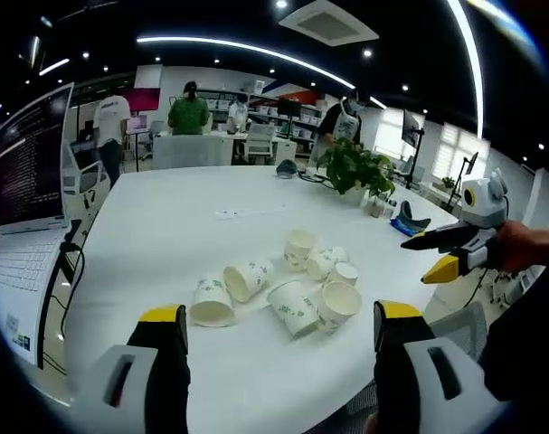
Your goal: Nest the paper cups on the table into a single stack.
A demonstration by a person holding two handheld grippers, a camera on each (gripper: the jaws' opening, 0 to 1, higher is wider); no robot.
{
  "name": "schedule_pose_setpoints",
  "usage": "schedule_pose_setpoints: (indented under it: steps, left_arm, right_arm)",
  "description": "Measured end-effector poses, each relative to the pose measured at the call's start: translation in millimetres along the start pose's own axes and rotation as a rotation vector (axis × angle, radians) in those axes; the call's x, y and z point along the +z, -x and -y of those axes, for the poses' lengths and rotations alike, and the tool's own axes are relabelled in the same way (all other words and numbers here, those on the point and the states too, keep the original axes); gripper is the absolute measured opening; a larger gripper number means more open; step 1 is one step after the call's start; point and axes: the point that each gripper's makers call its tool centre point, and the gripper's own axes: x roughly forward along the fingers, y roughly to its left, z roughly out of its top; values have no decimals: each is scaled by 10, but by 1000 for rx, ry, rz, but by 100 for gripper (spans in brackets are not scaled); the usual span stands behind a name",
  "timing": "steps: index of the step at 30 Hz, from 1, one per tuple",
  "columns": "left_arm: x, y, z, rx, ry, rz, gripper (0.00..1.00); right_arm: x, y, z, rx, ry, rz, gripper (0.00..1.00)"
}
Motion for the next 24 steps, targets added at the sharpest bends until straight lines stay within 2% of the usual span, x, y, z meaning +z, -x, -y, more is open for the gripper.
schedule_pose_setpoints:
  steps: [24]
  left_arm:
    - [-17, 21, -6, -5, -1, -1, 82]
  right_arm:
    - [-37, -6, -10, -2, 3, -7, 83]
